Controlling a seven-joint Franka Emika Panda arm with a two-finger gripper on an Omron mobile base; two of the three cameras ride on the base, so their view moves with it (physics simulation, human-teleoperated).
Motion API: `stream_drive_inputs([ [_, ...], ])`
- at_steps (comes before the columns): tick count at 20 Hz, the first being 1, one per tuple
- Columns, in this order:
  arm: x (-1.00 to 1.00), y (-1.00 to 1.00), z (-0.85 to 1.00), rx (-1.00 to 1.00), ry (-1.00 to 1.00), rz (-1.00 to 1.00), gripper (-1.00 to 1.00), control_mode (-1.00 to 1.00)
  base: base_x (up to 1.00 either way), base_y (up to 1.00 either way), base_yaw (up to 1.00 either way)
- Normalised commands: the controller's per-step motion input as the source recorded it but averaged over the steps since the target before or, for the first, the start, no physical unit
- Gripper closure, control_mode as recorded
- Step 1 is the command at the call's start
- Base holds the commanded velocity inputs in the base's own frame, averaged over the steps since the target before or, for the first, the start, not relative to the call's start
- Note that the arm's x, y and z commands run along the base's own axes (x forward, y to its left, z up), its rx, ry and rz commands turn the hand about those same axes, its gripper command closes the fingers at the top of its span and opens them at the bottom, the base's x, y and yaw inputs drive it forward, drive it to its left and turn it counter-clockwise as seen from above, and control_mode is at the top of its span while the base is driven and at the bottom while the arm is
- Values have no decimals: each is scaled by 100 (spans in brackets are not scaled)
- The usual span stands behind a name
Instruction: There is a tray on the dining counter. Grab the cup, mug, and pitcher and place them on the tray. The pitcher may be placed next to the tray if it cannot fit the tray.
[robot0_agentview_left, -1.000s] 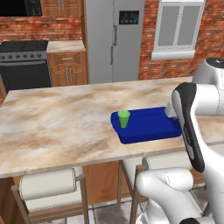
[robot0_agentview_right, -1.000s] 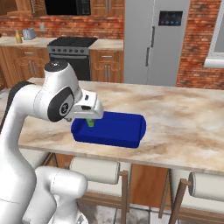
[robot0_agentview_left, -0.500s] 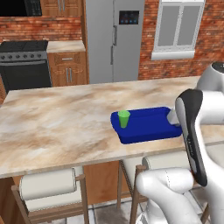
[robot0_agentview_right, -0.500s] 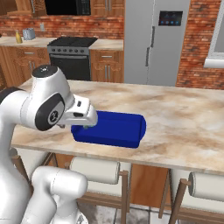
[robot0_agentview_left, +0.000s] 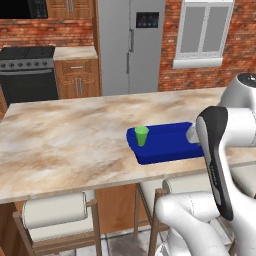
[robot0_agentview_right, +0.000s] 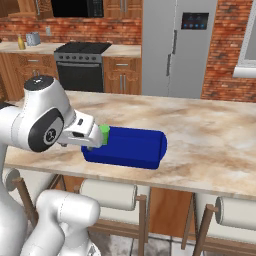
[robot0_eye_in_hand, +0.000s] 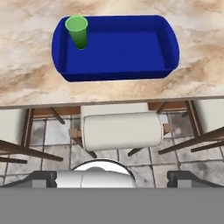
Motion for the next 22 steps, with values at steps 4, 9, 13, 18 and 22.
stream_drive_inputs([
  [4,0,0,0,0,0,-1,-100,-100,0,0,0],
  [9,-3,0,0,0,0,0,-100,-100,0,0,0],
  [13,-4,0,0,0,0,0,-100,100,-30,0,0],
  [18,0,0,0,0,0,0,-100,100,-93,12,0],
  [22,0,0,0,0,0,0,-100,100,-100,67,0],
])
